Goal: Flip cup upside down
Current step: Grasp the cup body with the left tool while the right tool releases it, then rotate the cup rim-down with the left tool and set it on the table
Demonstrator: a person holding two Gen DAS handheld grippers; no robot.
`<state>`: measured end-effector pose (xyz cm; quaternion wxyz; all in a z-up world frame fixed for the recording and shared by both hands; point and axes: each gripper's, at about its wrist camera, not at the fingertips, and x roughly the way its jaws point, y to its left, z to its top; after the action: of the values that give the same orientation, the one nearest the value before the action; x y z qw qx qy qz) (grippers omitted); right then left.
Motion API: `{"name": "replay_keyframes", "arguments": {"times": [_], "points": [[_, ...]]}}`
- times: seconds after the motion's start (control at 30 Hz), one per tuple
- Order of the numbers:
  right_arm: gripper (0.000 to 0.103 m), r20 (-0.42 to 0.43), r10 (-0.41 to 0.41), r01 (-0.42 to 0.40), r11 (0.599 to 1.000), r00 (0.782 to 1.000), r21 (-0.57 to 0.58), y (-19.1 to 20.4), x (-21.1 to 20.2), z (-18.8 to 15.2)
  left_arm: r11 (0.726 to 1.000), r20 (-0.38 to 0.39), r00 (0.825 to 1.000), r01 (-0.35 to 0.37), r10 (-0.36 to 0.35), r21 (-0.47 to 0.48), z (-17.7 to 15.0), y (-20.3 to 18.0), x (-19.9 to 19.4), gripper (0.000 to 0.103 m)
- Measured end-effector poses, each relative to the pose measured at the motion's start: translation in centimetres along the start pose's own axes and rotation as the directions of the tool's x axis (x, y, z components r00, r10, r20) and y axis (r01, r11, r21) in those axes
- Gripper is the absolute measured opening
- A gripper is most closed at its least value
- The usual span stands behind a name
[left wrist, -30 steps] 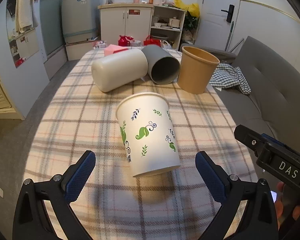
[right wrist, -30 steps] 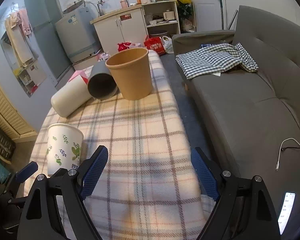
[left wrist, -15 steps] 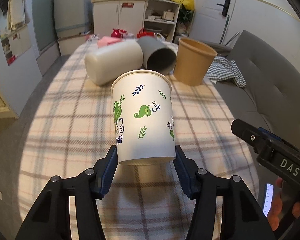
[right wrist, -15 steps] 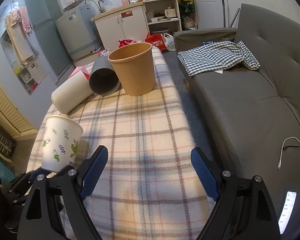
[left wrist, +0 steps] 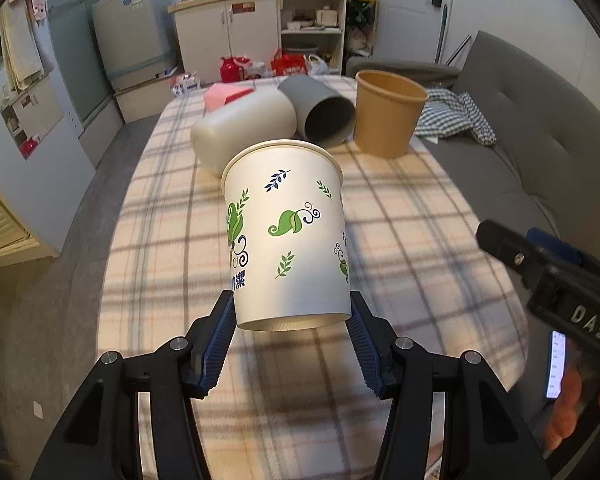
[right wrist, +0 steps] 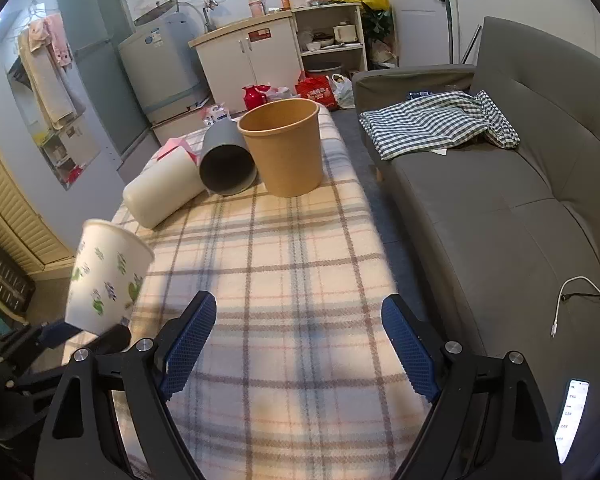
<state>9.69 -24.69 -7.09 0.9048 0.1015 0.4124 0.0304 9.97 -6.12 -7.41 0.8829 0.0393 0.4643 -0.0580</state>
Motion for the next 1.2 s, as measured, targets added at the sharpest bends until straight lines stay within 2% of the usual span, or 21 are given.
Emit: {"name": "replay_keyframes", "arguments": {"times": [0.43,0.53,0.63,0.87,0.97,1.2], "points": [[0.085,-0.008,0.017,-0.017,1.0,1.0,-0.001,0.4,-0.3,-0.3,0.999,-0.076,0.997,0.007,-0.004,0.033,-0.6,0.6,0.7,0.058],[0.085,-0.012,0.02,-0.02,1.0,1.0,-0.005,0.4,-0.2,-0.4,1.0,-0.08,0.997,0.019,-0.019,-0.001,-1.1,1.1,1.1,0.058],[0.085,-0.019,0.023,-0.023,1.0,1.0,0.0,0.3,0.1,-0.4,1.0,-0.065,0.998,0.016,-0.014,0.019,-1.0,1.0,0.8,0.057],[0.085,-0.024,0.027,-0.027,1.0,0.999,0.011,0.0,0.5,-0.4,0.996,-0.015,1.0,0.012,-0.01,0.084,1.3,0.9,-1.0,0.057],[0.085,-0.029,0.031,-0.031,0.999,0.999,0.013,0.0,0.7,-0.6,0.994,-0.016,1.0,-0.004,0.005,0.105,2.3,0.7,-0.9,0.057],[0.085,-0.03,0.031,-0.03,0.999,0.999,0.022,-0.3,0.9,-0.6,0.992,-0.016,1.0,0.009,-0.007,0.129,4.4,0.1,0.5,0.057]]}}
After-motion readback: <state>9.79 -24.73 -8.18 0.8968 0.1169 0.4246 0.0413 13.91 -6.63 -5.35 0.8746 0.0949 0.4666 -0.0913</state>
